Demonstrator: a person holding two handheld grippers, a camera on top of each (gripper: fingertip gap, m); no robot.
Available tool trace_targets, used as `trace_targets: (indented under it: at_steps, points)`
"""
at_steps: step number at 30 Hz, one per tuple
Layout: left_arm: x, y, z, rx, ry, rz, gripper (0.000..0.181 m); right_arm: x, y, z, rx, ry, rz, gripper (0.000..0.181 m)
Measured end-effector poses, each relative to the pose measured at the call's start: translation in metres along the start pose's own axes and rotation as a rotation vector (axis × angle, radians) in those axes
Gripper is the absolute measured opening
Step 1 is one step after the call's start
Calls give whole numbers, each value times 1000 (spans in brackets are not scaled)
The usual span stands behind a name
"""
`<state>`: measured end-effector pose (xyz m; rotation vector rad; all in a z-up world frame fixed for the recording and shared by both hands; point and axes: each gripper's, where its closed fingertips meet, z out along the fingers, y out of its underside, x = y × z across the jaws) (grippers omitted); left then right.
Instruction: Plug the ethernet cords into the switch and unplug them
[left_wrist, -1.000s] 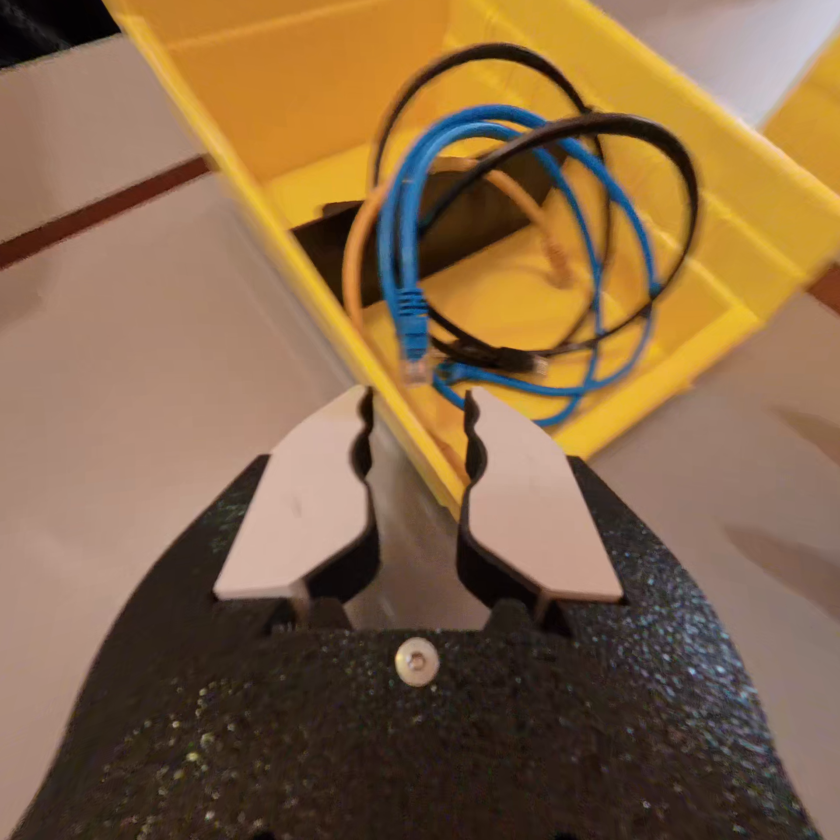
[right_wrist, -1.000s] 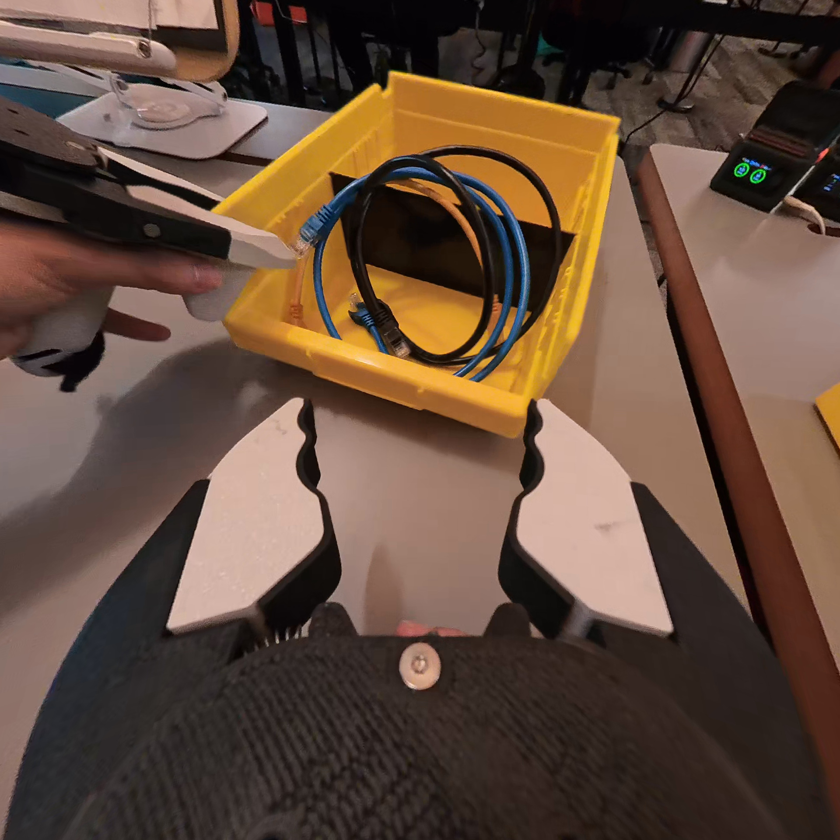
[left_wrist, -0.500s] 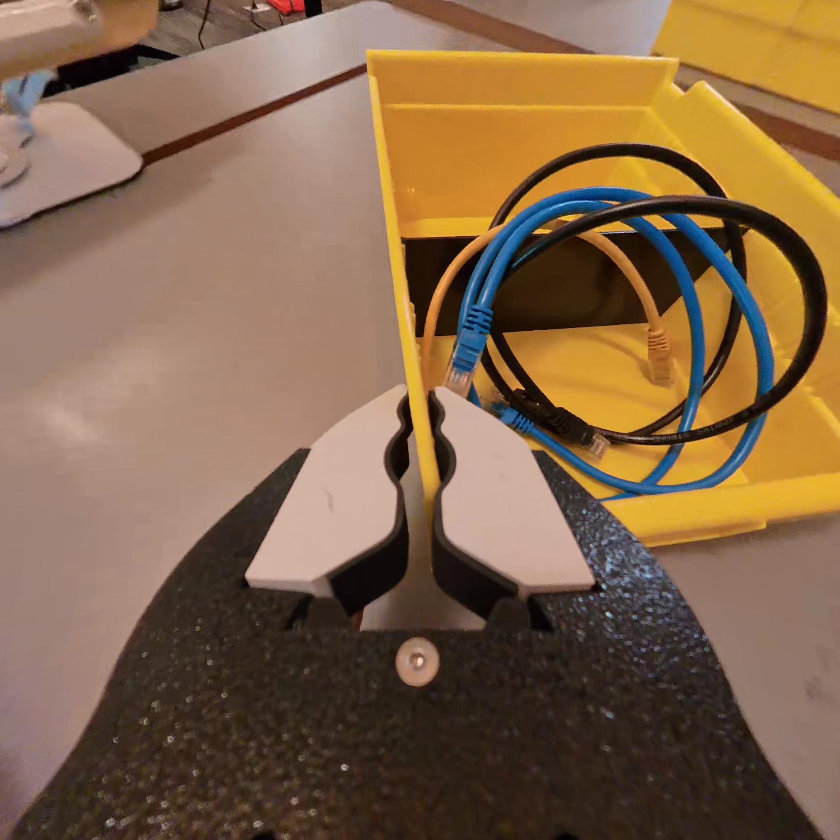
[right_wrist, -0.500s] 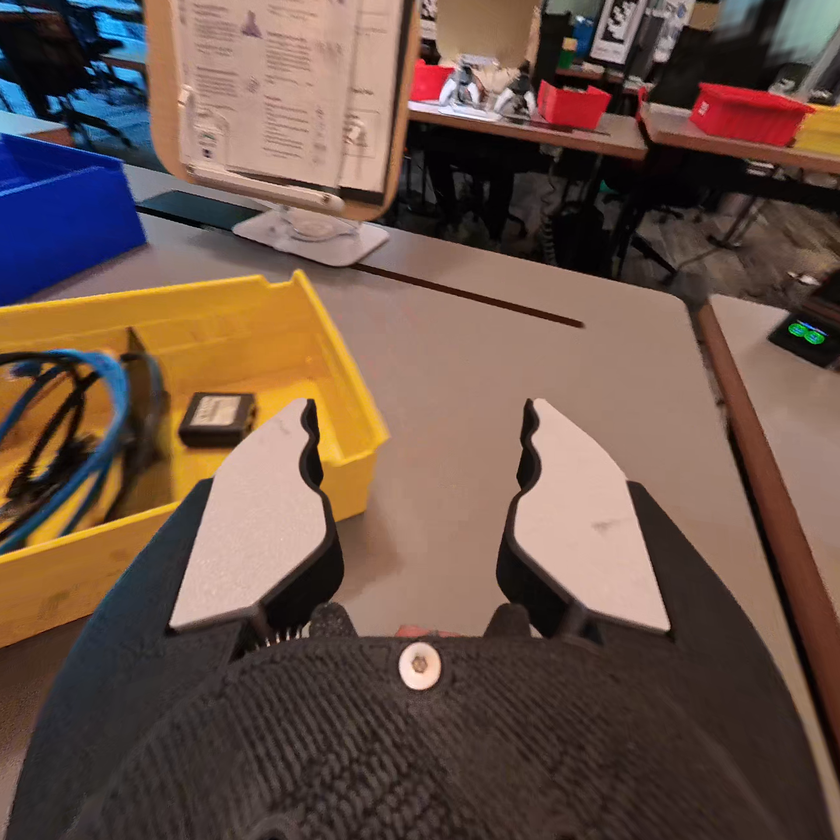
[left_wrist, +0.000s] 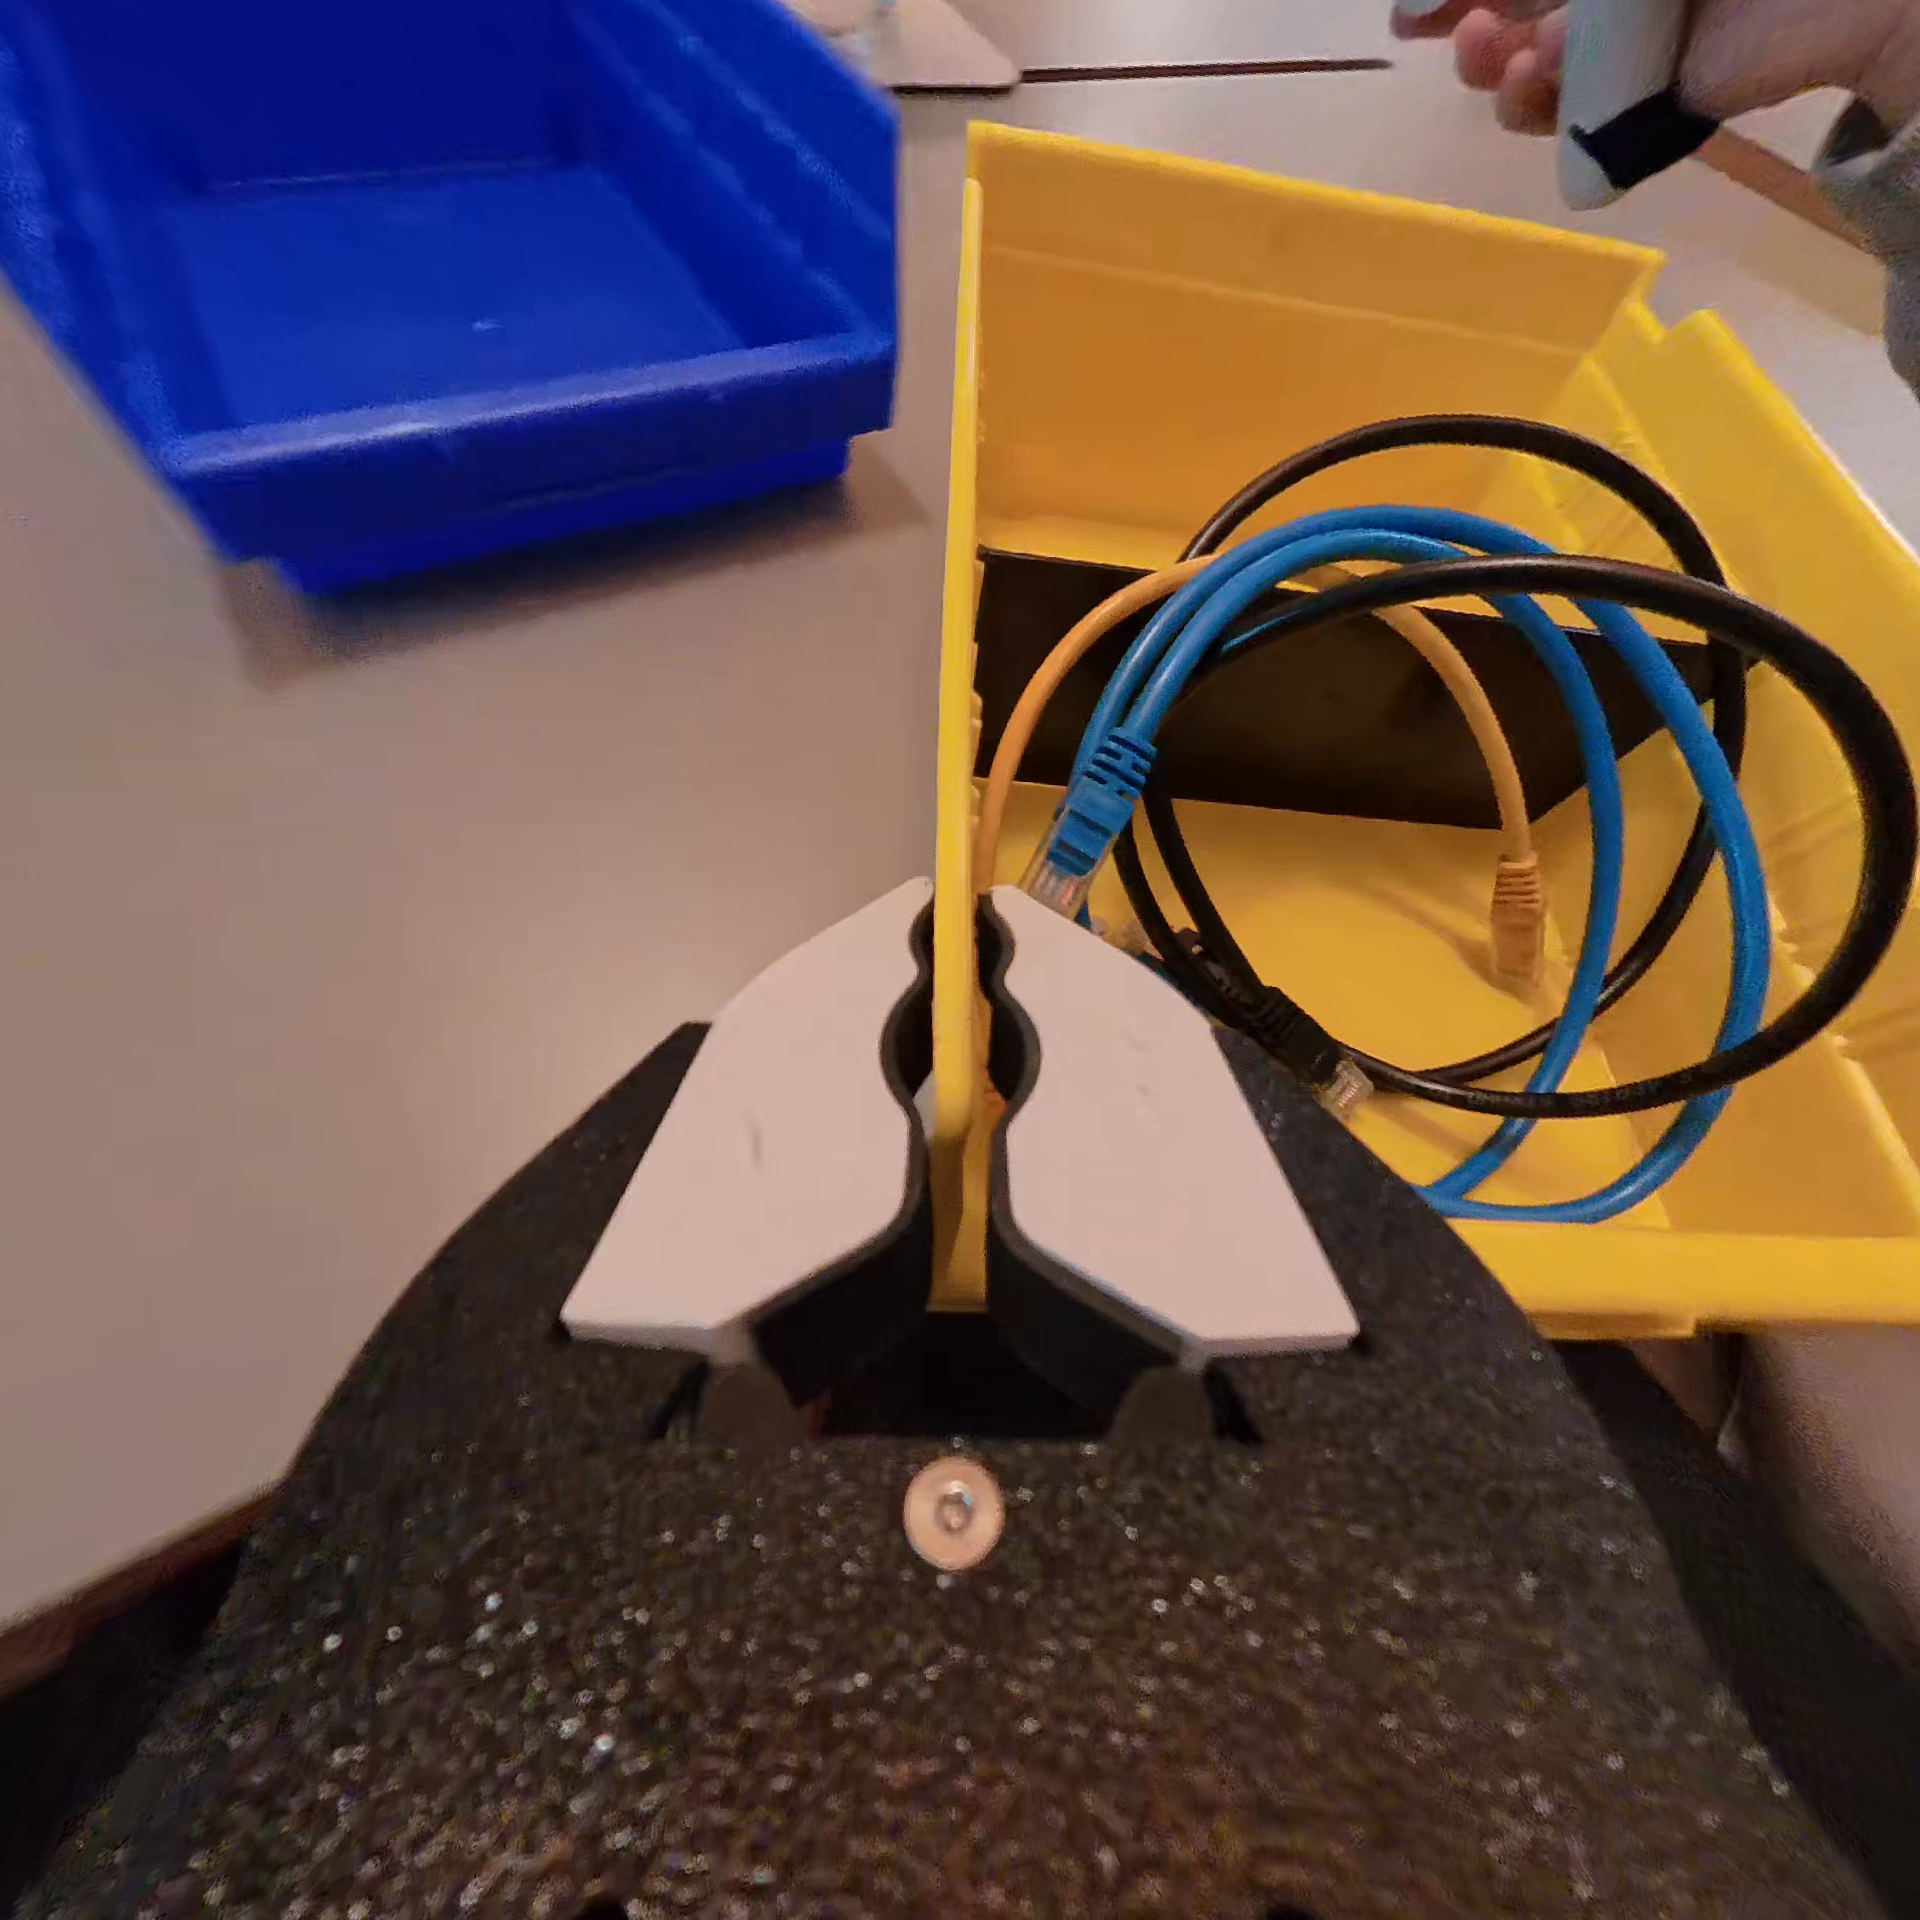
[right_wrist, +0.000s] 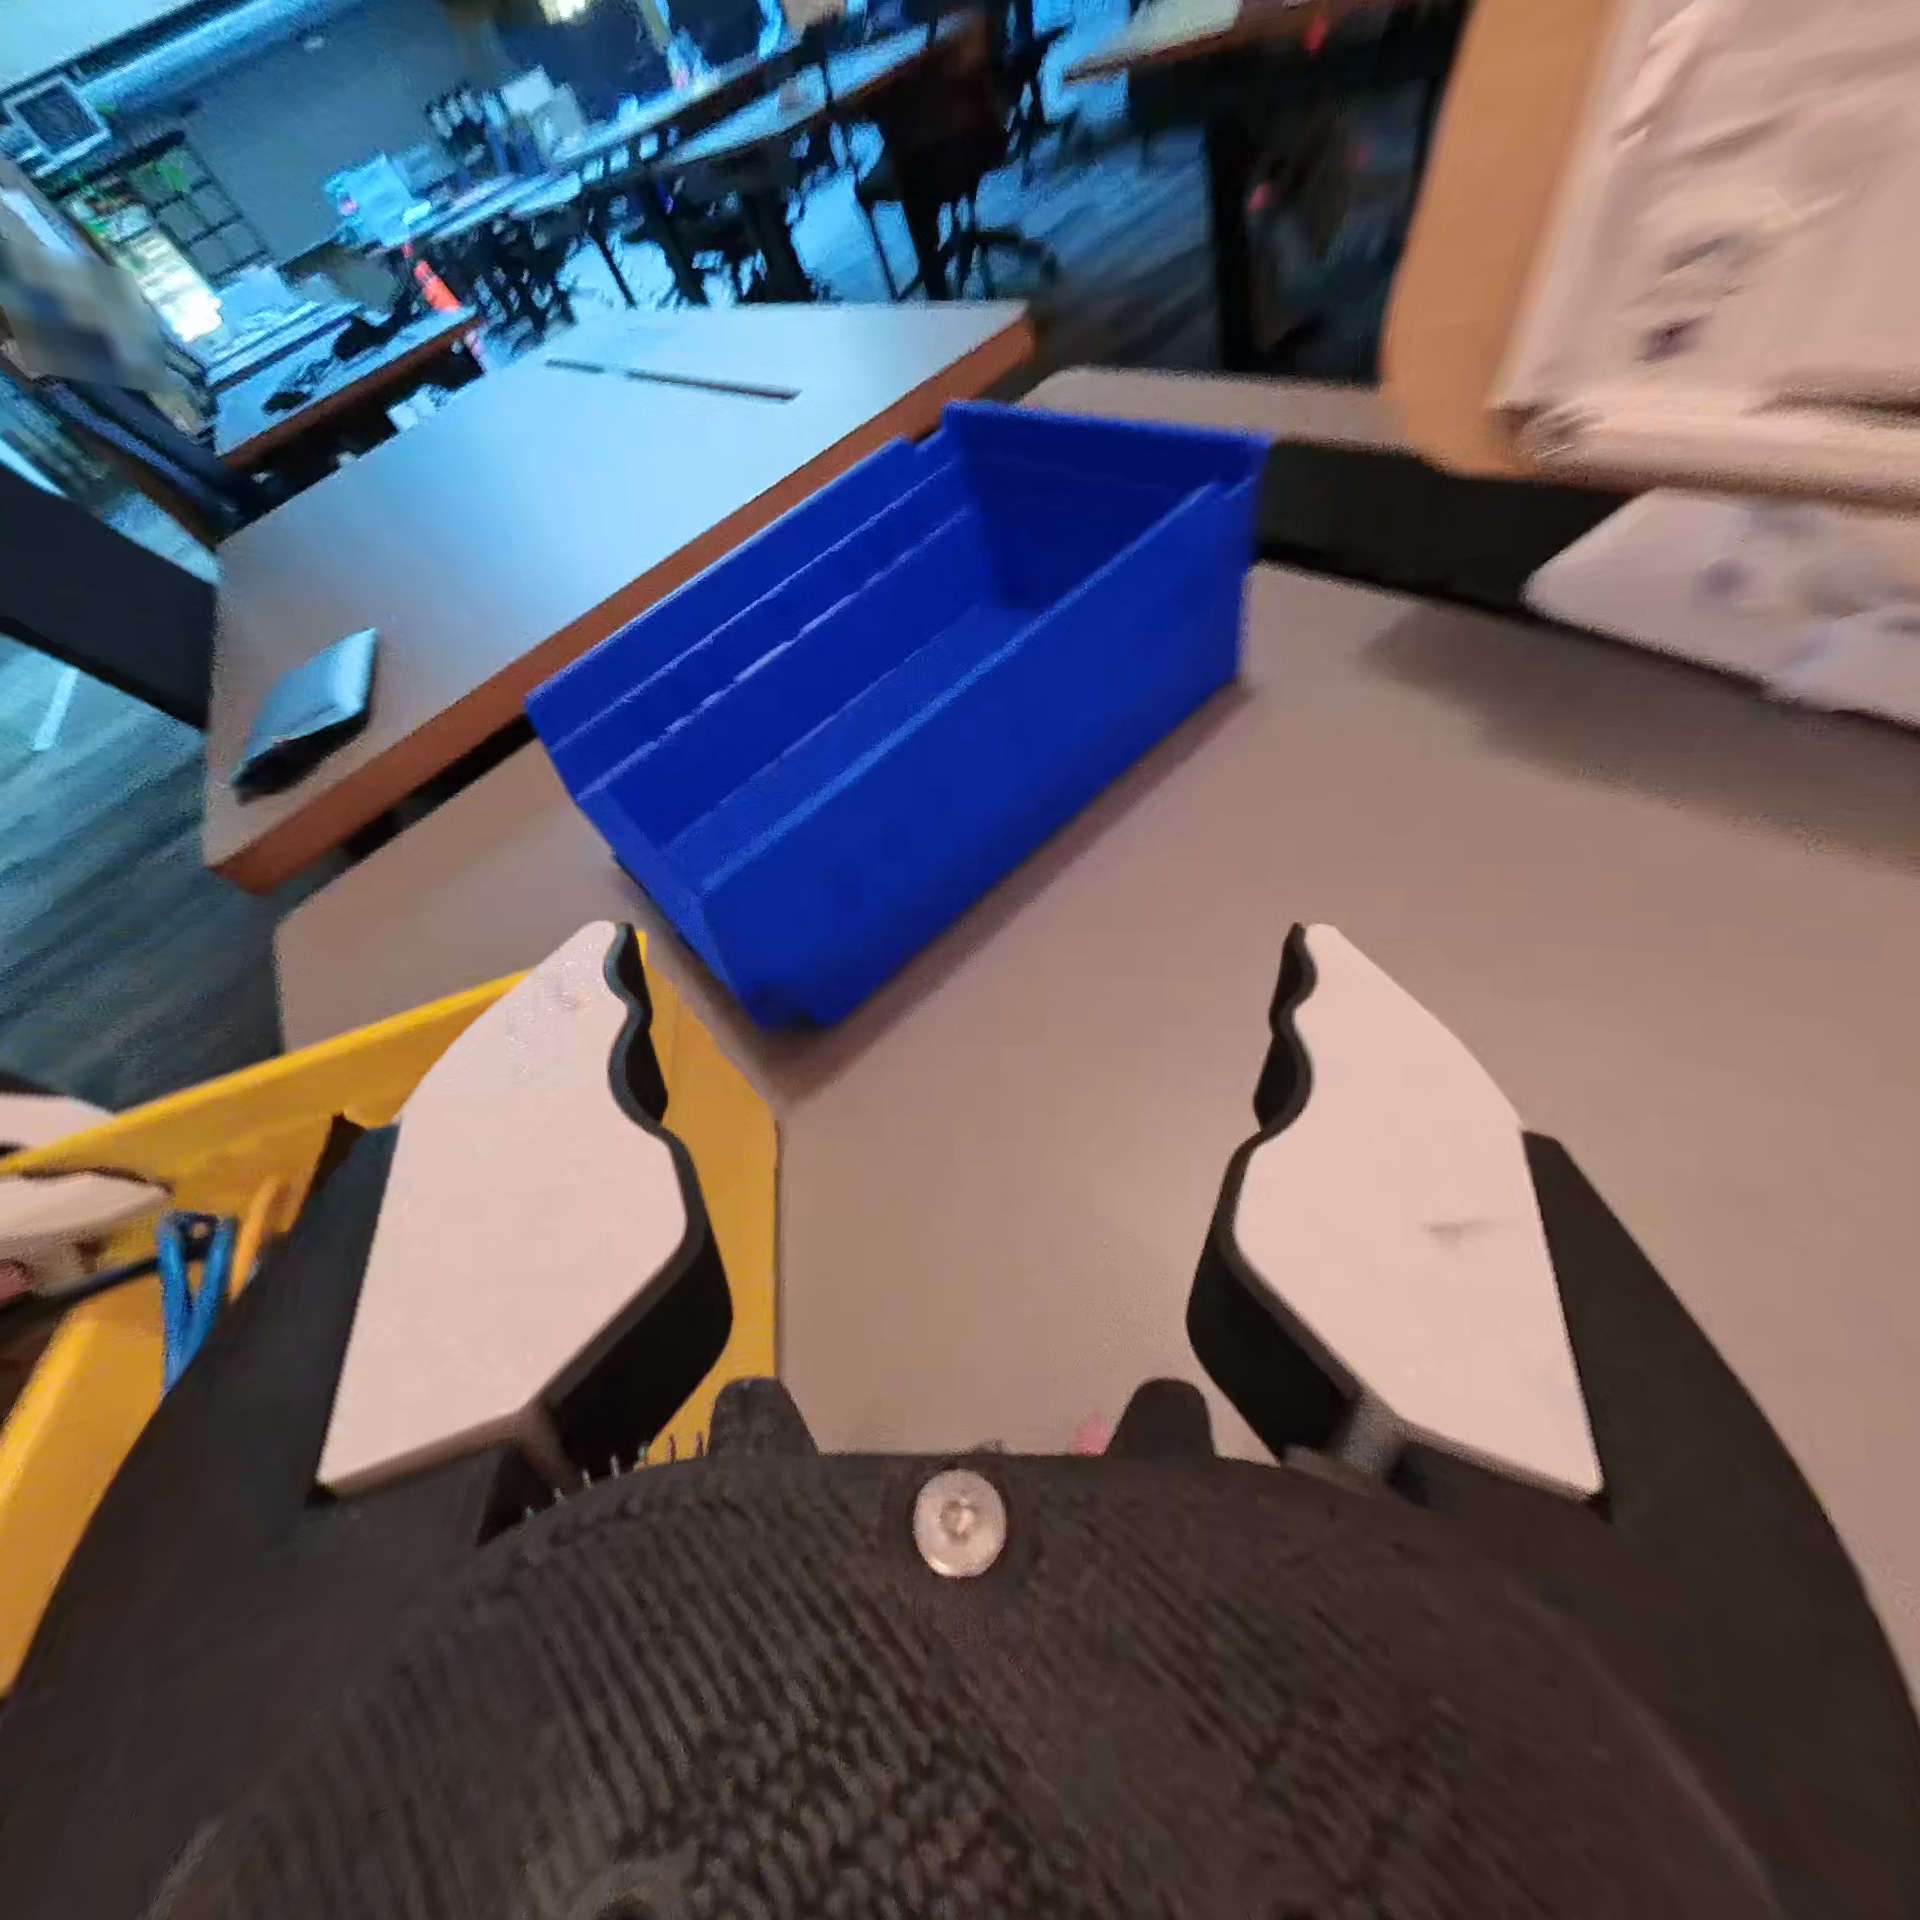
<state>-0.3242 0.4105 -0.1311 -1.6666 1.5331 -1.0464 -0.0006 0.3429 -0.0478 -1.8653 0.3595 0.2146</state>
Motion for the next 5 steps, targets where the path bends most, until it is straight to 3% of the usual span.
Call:
trace_targets:
  at_steps: [1, 5]
  points:
    - [-8, 5, -11, 4, -29, -17, 4, -11, -2, 25, -31, -19, 23, 113]
    - [-32, 20, -44, 5, -150, -80, 5, -26, -6, 115, -38, 79, 82, 112]
